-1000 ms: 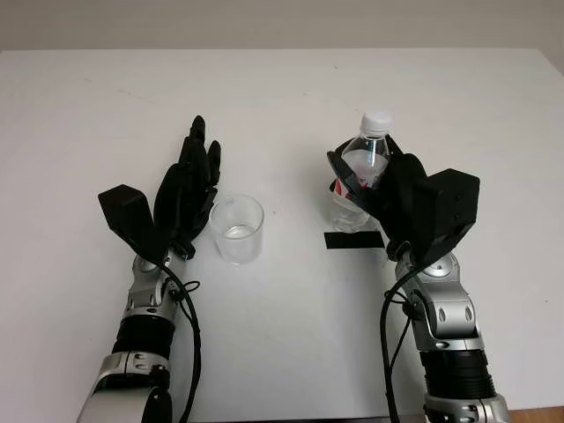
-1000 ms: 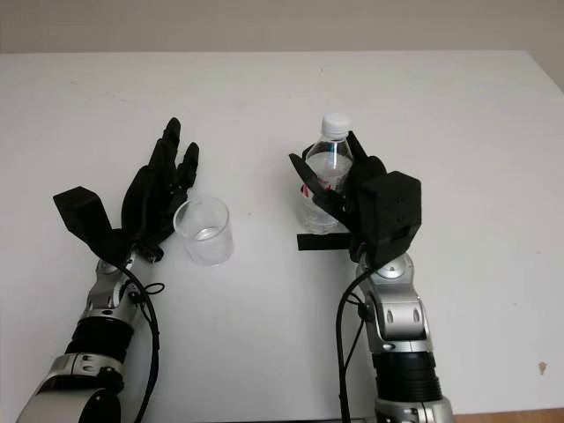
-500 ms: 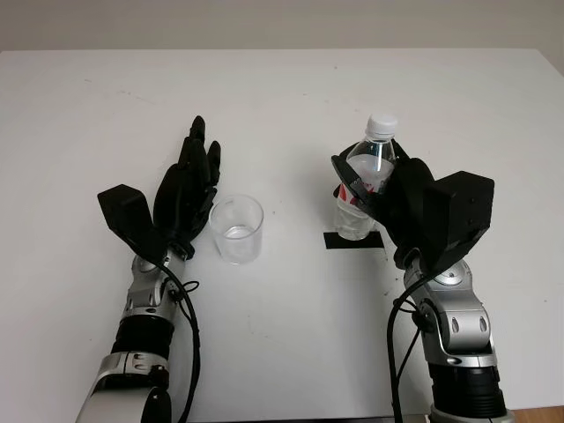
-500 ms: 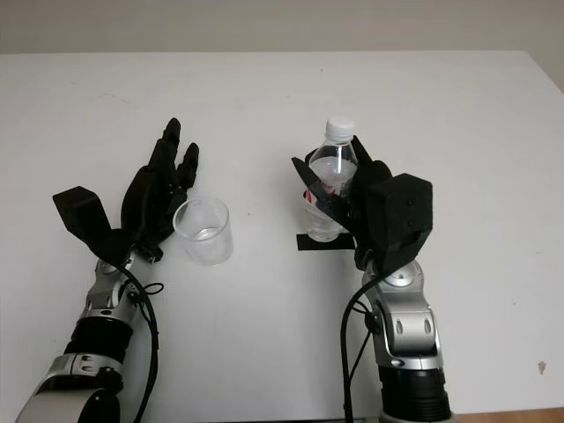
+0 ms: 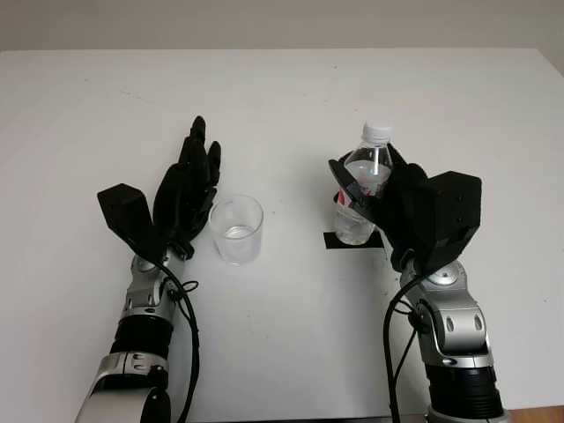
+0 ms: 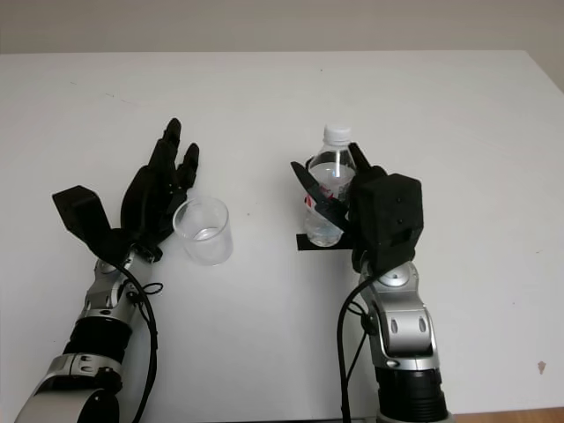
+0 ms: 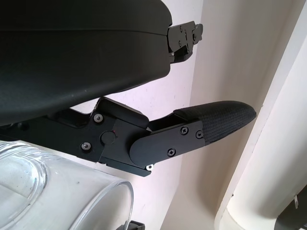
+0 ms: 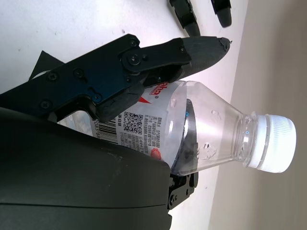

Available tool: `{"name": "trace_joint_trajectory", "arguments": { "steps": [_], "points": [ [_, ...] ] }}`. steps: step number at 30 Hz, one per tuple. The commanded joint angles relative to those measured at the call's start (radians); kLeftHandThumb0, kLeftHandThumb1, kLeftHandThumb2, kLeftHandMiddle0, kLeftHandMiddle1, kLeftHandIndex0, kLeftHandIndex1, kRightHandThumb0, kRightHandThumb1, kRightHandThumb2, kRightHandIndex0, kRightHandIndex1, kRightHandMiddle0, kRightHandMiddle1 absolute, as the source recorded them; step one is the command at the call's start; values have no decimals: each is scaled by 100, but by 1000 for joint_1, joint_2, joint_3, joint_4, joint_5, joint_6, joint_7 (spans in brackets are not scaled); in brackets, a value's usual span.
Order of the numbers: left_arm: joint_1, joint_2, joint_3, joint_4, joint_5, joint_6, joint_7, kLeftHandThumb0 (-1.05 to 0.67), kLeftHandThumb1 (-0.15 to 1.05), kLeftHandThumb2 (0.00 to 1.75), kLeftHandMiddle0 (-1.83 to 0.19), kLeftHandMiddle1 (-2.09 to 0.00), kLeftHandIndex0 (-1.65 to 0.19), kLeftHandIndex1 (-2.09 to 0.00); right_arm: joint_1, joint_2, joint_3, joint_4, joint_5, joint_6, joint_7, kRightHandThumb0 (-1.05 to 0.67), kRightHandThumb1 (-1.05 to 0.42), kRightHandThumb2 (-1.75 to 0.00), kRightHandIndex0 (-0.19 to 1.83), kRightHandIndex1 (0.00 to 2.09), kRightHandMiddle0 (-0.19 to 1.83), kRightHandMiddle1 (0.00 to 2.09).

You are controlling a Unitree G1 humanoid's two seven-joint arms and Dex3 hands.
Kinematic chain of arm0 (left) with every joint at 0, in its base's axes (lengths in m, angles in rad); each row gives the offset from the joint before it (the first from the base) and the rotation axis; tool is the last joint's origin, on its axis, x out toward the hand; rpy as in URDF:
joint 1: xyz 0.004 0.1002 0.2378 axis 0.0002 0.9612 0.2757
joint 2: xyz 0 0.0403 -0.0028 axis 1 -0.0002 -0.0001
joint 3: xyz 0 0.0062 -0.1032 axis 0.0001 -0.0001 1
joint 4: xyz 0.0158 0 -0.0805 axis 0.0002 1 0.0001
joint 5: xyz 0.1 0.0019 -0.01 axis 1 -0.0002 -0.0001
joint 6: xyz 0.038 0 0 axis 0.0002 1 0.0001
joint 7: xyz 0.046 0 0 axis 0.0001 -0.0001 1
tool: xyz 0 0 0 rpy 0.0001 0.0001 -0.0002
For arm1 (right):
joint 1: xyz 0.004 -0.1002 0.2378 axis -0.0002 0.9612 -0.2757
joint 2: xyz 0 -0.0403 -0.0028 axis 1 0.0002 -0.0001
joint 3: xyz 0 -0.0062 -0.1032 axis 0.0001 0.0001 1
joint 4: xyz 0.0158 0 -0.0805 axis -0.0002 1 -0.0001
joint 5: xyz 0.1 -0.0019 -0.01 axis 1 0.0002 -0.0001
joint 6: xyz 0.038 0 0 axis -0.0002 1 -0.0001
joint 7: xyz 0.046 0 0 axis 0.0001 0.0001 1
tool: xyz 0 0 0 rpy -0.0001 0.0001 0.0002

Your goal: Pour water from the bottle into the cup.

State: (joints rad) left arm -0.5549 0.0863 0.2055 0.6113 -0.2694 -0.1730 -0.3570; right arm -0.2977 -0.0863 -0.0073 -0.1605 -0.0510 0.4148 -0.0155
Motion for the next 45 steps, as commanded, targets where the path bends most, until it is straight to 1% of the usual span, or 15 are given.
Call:
{"name": "trace_joint_trajectory", "arguments": {
  "steps": [1,9,14,17,19,21,22,23,24,25,27,34,42,44,45],
  "points": [
    [43,4,0,19,4,8,4,-86,105,72,14,-5,18,-5,15,-5,-1,12,0,-44,7,-42,-105,-37,146,209,115,209],
    [36,6,1,24,2,12,4,-86,105,71,14,-5,18,-5,26,1,-2,43,2,-76,10,-43,-105,-34,146,209,118,209],
    [35,7,3,26,-2,13,-1,-86,105,70,13,-6,18,-5,48,-16,-1,41,29,-116,69,-48,-105,-29,147,209,119,209],
    [32,10,5,33,-7,12,-10,-86,105,70,14,-5,18,-5,65,-14,-4,20,52,-112,96,-51,-105,-20,120,209,91,209],
    [31,10,5,37,-8,9,-14,-85,105,70,14,-5,18,-5,78,-20,3,2,55,-112,110,-54,-105,-14,91,209,59,209],
    [32,10,5,39,-10,5,-20,-85,105,71,14,-5,18,-5,93,-32,15,-10,51,-129,133,-59,-104,-9,55,209,35,209],
    [32,10,6,39,-11,5,-21,-85,105,71,15,-5,18,-5,105,-43,22,-26,50,-122,148,-60,-103,-7,44,208,28,207],
    [33,10,6,38,-11,5,-21,-85,105,71,15,-5,18,-5,113,-50,26,-38,49,-116,159,-62,-99,-6,26,197,18,199],
    [34,9,6,37,-11,6,-18,-85,105,71,15,-5,18,-5,125,-63,31,-57,47,-102,175,-63,-98,-5,16,191,13,194],
    [34,8,6,37,-11,5,-16,-85,105,71,14,-5,18,-5,137,-74,34,-70,46,-94,188,-64,-93,-4,1,173,0,181],
    [33,9,5,38,-8,4,-14,-85,105,71,14,-5,18,-5,152,-86,37,-89,43,-79,199,-64,-89,-4,-7,154,-8,168],
    [28,6,4,42,-8,7,-10,-86,105,70,14,-6,18,-5,185,-118,35,-145,39,-12,215,-62,-86,-5,-15,133,-16,142],
    [21,9,3,54,-6,2,-11,-86,105,70,14,-5,18,-5,190,-123,29,-137,40,-13,210,-63,-86,-5,-19,118,-19,129],
    [20,10,4,57,-6,-4,-12,-86,105,70,14,-5,18,-5,189,-127,30,-131,38,-18,214,-64,-86,-5,-19,96,-19,112],
    [19,10,4,59,-6,-6,-13,-86,105,70,14,-5,18,-5,188,-129,31,-129,35,-19,215,-65,-86,-5,-15,72,-17,96]
  ]
}}
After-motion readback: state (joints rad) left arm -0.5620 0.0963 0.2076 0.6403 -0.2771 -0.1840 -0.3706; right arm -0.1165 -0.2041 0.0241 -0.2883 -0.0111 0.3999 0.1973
